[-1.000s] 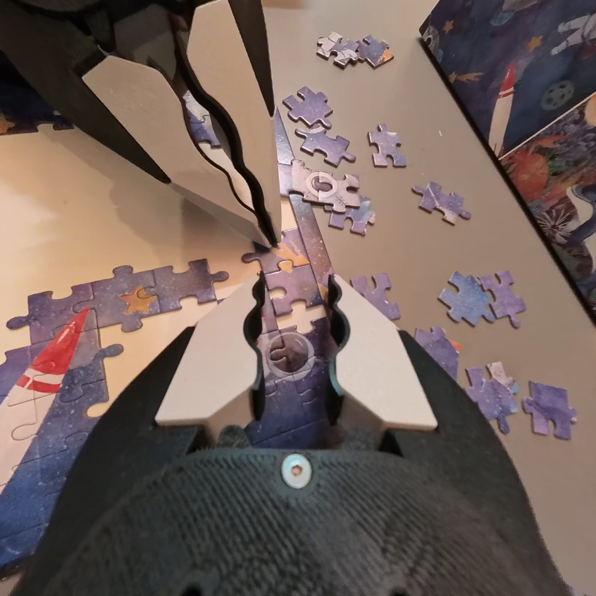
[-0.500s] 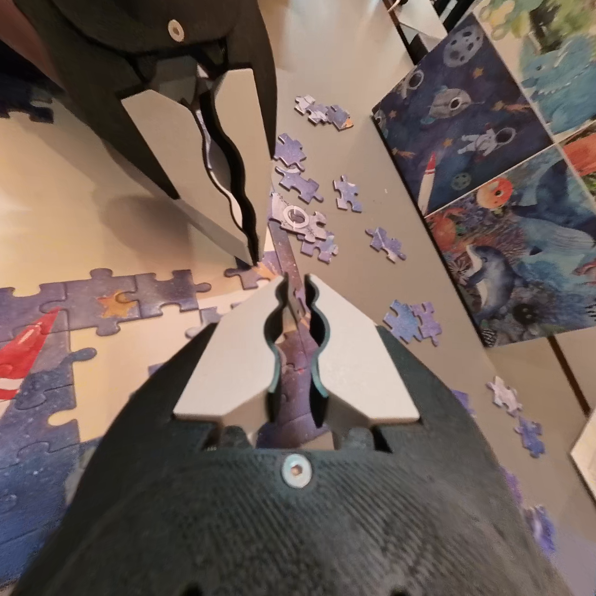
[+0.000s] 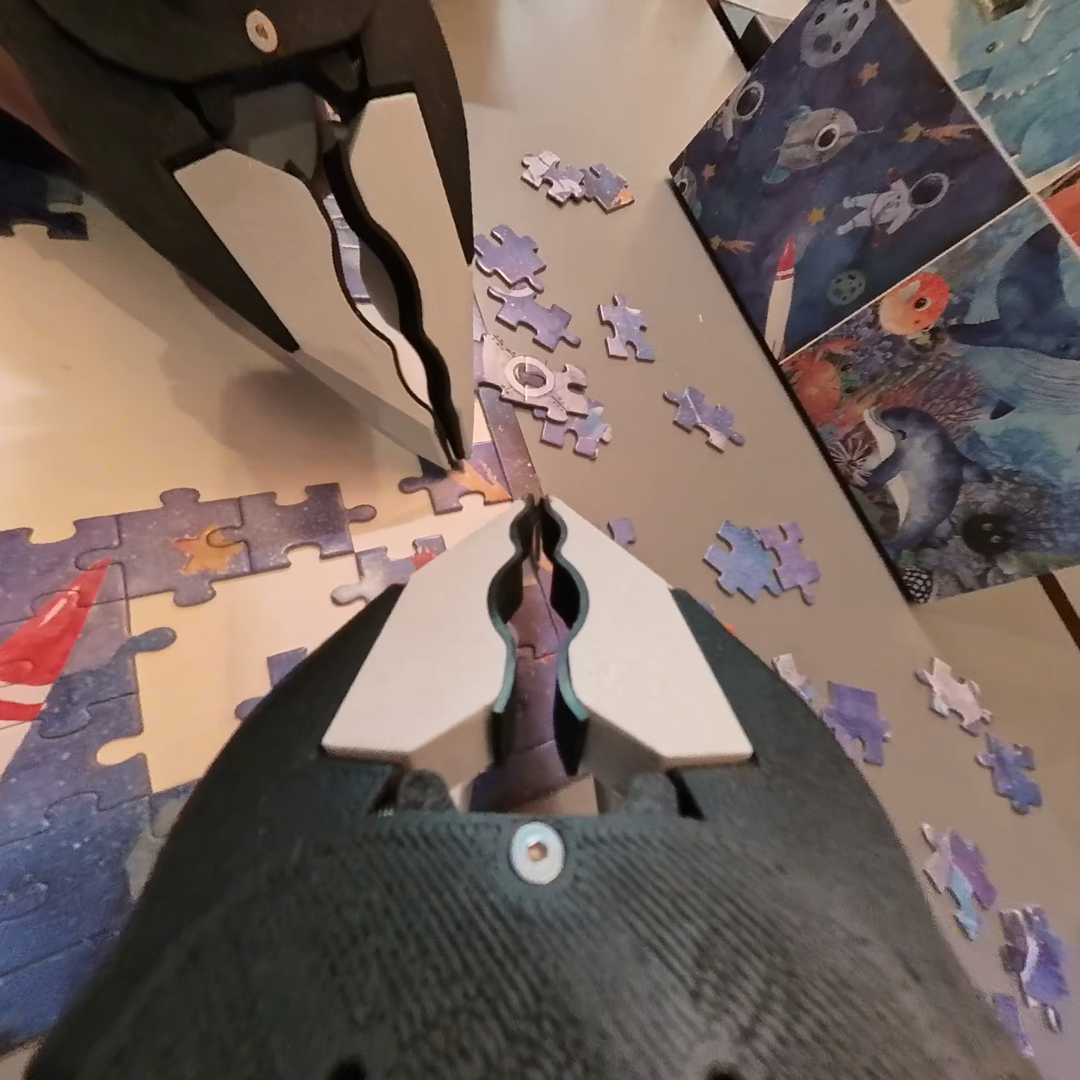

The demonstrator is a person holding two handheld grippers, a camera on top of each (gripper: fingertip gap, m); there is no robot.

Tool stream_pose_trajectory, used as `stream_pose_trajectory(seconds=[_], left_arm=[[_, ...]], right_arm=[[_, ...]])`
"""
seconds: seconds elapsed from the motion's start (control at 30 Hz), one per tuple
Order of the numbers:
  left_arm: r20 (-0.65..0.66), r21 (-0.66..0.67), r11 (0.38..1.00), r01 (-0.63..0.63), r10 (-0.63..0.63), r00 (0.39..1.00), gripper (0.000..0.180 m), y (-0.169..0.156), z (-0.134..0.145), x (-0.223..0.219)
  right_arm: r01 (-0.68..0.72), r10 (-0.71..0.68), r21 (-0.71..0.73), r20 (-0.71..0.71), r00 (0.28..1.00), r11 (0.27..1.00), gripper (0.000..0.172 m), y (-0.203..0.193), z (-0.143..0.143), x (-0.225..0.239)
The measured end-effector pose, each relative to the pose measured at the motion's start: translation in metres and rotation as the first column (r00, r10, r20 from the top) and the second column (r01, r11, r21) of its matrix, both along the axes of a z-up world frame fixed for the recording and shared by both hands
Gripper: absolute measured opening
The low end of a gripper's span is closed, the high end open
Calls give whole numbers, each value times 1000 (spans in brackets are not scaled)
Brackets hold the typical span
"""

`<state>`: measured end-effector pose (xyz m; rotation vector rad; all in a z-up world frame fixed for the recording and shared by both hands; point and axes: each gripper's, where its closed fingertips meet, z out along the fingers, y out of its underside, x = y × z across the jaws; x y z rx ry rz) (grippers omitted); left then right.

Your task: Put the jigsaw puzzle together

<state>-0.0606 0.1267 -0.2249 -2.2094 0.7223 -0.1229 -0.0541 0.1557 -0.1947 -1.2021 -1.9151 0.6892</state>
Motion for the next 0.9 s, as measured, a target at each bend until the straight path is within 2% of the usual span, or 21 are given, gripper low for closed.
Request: stream_pose_trajectory(seconds=[0.2, 0.4, 0.5, 0.57, 0.7, 0.9], left_arm=[[68, 19, 1000, -12, 11, 998, 7, 1, 10, 0], [158, 95, 993, -70, 54, 986, 8, 4, 34, -12], [219, 119, 988, -102, 74, 973, 8, 5, 45, -17], [250, 127, 984, -121, 86, 965, 8, 6, 50, -21], [272, 137, 979, -149, 108, 956, 9, 6, 54, -28], [253, 144, 975, -171, 131, 959, 10, 7, 54, -35]], right_arm=[[76, -75, 13, -90, 993, 997, 0, 23, 25, 10], [325, -306, 64, -204, 930, 944, 0, 99, 61, 56], [399, -387, 62, -147, 910, 915, 0, 131, 48, 79], [401, -392, 64, -117, 912, 914, 0, 137, 41, 88], [328, -322, 54, -98, 942, 943, 0, 126, 36, 89], [245, -246, 63, 21, 969, 968, 0, 114, 11, 95]])
